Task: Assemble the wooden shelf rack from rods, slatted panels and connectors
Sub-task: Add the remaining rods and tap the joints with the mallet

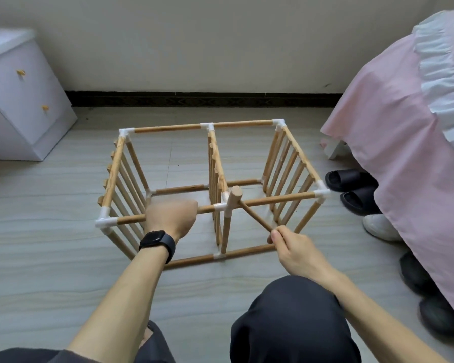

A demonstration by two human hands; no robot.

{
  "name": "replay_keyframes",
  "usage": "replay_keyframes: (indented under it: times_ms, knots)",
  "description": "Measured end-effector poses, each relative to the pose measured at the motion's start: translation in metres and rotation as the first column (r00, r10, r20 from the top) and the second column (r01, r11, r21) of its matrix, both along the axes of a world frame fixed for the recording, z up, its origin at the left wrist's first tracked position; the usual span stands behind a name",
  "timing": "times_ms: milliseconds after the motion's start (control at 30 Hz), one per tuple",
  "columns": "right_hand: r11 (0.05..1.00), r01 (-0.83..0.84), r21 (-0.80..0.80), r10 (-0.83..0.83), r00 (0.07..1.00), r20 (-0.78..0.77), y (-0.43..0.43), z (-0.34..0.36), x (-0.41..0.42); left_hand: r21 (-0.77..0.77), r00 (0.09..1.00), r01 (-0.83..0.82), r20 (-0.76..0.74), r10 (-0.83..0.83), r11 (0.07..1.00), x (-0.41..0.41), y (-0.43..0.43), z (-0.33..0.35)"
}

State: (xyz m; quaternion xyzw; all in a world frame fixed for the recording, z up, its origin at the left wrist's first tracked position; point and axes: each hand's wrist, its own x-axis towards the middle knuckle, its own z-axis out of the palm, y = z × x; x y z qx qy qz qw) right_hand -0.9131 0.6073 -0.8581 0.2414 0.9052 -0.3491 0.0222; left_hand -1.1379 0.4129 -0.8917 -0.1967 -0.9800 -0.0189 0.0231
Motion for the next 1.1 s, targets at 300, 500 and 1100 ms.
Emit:
replay_keyframes:
  times_ms: [300, 500, 1100]
  knots:
    - [0.999, -0.023, 0.036, 0.028, 0.988, -0.149, 0.010, 0.024, -0.008, 0.212, 0.972, 0.148, -0.212, -0.103, 0.966, 0.004, -0.010, -0.022]
    - [0.999, -0.033, 0.032, 0.045, 0.819, -0.573, -0.004, 0.030, -0.005, 0.263, 0.983, 0.129, -0.165, -0.087, 0.956, 0.012, -0.009, -0.019]
    - [0.998, -0.063, 0.028, 0.064, 0.998, -0.023, 0.000, 0.009, -0.008, 0.225, 0.999, 0.050, -0.016, -0.048, 0.973, 0.017, -0.009, -0.007]
